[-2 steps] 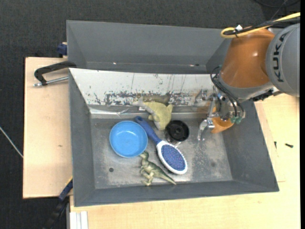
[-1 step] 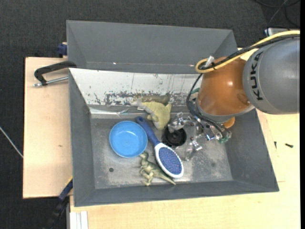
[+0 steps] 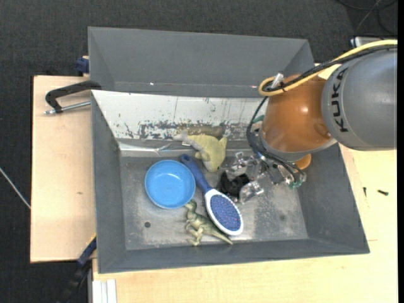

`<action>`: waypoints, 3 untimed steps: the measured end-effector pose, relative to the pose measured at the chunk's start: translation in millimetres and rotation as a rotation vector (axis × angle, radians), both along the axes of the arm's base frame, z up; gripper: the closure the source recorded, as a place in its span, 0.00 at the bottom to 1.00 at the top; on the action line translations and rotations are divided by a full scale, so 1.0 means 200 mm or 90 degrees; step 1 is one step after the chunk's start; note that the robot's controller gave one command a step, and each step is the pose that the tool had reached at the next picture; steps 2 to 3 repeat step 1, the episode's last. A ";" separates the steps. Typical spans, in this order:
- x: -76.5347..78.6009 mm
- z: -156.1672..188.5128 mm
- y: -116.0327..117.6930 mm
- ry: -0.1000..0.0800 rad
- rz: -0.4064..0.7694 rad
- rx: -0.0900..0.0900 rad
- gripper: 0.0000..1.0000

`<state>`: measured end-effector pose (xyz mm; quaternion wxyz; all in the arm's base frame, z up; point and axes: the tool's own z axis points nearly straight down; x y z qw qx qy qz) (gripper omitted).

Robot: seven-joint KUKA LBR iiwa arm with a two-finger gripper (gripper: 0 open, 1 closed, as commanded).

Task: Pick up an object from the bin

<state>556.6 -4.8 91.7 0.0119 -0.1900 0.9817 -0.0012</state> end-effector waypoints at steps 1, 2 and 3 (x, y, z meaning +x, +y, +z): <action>-0.08 0.63 0.15 0.008 0.205 -0.003 1.00; -0.08 0.63 0.15 0.008 0.205 -0.003 1.00; -0.08 0.63 0.15 0.008 0.205 -0.003 1.00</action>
Offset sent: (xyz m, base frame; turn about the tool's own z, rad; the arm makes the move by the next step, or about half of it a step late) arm -0.0177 0.0287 0.1229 -0.3219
